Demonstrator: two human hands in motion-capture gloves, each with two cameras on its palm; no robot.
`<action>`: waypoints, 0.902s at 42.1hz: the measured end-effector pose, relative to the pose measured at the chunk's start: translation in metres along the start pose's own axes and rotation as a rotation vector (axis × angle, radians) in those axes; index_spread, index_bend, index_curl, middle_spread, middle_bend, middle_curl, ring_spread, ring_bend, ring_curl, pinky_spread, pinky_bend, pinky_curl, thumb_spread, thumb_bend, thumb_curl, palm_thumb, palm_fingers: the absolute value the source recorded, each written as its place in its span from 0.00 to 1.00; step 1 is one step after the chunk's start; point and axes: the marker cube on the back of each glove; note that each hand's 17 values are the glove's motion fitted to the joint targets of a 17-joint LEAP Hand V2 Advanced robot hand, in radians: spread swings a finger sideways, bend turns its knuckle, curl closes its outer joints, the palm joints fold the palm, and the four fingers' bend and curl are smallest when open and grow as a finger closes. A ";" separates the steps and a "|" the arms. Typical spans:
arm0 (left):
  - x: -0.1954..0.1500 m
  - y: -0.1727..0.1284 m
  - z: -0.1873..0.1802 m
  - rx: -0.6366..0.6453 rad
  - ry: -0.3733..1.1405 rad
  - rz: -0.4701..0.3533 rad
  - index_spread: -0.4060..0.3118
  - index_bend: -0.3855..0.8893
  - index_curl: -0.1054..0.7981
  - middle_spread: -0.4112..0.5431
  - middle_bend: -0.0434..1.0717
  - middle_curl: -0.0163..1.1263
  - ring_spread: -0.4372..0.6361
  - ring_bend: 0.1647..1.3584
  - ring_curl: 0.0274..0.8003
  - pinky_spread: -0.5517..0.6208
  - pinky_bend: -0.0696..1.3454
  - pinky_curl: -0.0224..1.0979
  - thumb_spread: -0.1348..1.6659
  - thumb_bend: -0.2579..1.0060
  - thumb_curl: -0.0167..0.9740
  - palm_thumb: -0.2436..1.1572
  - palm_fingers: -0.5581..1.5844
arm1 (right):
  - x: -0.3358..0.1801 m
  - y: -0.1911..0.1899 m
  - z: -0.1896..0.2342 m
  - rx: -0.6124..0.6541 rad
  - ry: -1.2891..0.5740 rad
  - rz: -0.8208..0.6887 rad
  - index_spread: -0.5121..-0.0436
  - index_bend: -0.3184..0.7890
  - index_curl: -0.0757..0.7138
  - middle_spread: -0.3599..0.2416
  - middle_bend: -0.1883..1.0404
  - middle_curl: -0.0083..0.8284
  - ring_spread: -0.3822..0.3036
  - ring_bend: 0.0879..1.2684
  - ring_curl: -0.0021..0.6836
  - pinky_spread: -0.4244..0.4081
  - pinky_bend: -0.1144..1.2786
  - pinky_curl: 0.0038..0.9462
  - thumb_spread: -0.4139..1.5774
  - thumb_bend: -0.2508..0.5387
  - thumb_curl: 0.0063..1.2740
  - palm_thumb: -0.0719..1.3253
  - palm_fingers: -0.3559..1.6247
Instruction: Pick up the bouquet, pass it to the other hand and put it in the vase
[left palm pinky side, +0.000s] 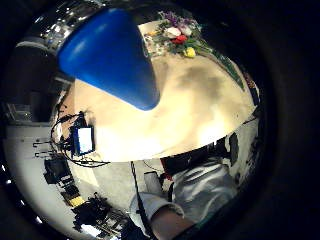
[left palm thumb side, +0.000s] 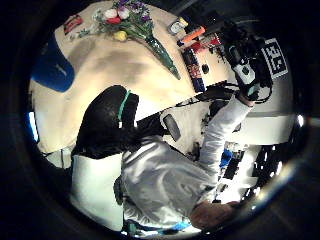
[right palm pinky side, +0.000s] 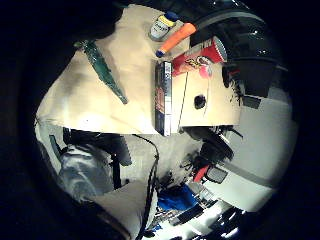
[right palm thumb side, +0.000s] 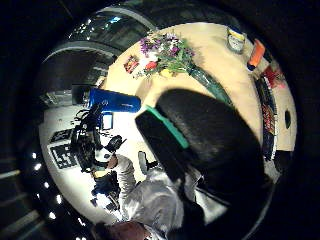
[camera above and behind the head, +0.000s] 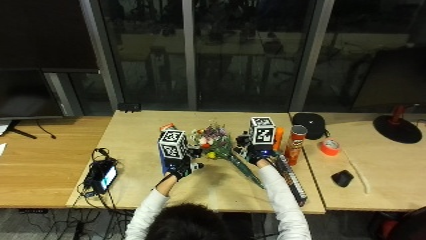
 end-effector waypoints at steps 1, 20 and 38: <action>0.001 0.000 0.000 0.002 0.003 -0.001 0.57 0.43 0.17 0.50 0.30 0.09 0.51 0.22 0.07 0.58 0.23 0.07 0.31 0.37 0.10 0.42 0.52 | -0.001 0.001 -0.001 0.000 0.000 0.000 0.68 0.30 0.08 0.64 0.28 0.05 0.63 0.26 0.11 0.64 0.42 0.11 0.42 0.51 0.03 0.23 0.30; 0.000 0.000 -0.005 0.029 0.020 0.040 0.57 0.43 0.35 0.58 0.28 0.25 0.64 0.26 0.25 0.69 0.21 0.22 0.63 0.29 0.24 0.48 0.49 | 0.002 0.015 -0.030 0.085 -0.084 -0.021 0.37 0.33 0.15 0.69 0.39 0.25 0.67 0.47 0.35 0.76 0.52 0.28 0.76 0.43 0.09 0.24 0.33; -0.003 0.010 0.005 0.026 0.030 0.053 0.57 0.42 0.41 0.59 0.26 0.30 0.67 0.25 0.29 0.72 0.19 0.27 0.67 0.21 0.31 0.51 0.48 | 0.051 -0.022 0.001 0.065 -0.203 0.169 0.66 0.32 0.15 0.72 0.44 0.37 0.60 0.57 0.47 0.73 0.60 0.35 0.80 0.40 0.17 0.34 0.40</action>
